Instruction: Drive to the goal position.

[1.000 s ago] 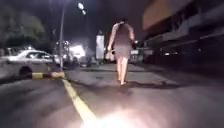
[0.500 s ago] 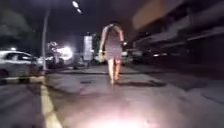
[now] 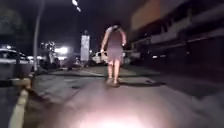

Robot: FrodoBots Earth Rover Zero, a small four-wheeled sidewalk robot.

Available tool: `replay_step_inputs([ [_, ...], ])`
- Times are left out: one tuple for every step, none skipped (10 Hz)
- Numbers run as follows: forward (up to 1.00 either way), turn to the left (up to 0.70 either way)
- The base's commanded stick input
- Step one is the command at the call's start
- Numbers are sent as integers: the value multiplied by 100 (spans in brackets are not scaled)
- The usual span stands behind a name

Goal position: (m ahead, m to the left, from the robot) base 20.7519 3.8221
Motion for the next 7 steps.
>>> replay_step_inputs([
  [100,0],
  [100,0],
  [100,0],
  [100,0],
  [100,0],
  [100,0],
  [100,0],
])
